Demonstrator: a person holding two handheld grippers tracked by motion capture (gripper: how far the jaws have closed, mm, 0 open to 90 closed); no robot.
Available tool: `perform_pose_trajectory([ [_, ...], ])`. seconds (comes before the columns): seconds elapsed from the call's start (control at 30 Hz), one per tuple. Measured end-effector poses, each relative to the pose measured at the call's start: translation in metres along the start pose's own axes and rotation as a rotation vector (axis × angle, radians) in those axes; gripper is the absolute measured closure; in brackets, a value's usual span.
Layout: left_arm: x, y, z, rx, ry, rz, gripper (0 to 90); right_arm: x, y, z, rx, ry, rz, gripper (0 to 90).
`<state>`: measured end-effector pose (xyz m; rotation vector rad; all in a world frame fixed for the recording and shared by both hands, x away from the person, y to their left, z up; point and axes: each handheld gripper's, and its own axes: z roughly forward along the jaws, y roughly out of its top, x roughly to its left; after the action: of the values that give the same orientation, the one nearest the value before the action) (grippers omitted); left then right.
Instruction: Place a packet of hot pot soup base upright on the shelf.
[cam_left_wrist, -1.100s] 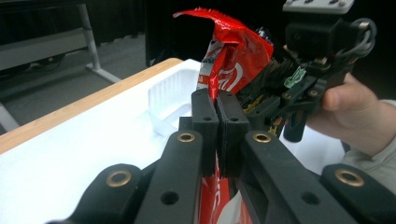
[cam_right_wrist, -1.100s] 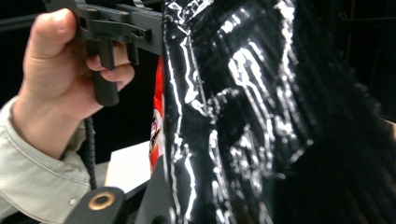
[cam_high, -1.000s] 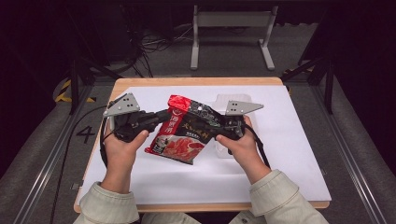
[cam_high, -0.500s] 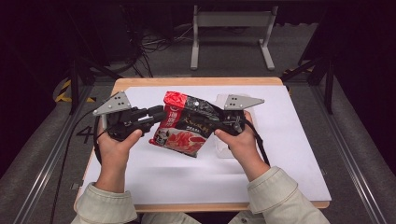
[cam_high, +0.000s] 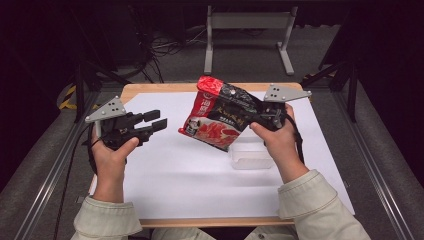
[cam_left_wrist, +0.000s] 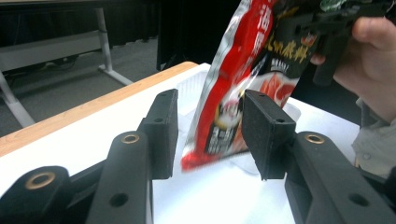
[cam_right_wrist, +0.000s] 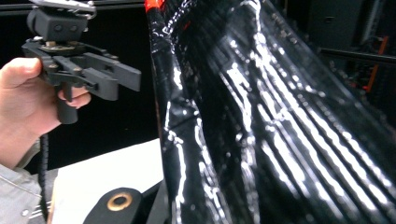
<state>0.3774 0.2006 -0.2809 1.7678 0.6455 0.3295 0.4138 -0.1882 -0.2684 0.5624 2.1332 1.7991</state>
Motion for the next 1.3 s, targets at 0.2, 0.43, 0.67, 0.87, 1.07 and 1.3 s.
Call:
perform_pose_trajectory([
  [0.2,0.006,-0.005,-0.002,0.018,0.009,-0.015,56.6,-0.01,0.005,-0.018,0.039,-0.062,-0.031,84.8],
  [0.43,0.011,-0.01,-0.003,0.037,0.013,-0.031,56.7,-0.02,0.01,-0.038,0.078,-0.134,-0.044,84.7],
  [0.67,0.015,-0.012,-0.005,0.041,0.016,-0.045,55.9,-0.027,0.012,-0.053,0.131,-0.22,-0.064,84.5],
  [0.87,0.016,-0.014,-0.006,0.043,0.022,-0.049,55.3,-0.03,0.012,-0.057,0.166,-0.277,-0.092,84.3],
  [1.07,0.017,-0.014,-0.006,0.048,0.024,-0.052,54.9,-0.034,0.01,-0.063,0.202,-0.326,-0.102,84.1],
  [1.3,0.018,-0.015,-0.004,0.064,0.027,-0.053,54.1,-0.035,0.011,-0.065,0.23,-0.361,-0.117,84.0],
])
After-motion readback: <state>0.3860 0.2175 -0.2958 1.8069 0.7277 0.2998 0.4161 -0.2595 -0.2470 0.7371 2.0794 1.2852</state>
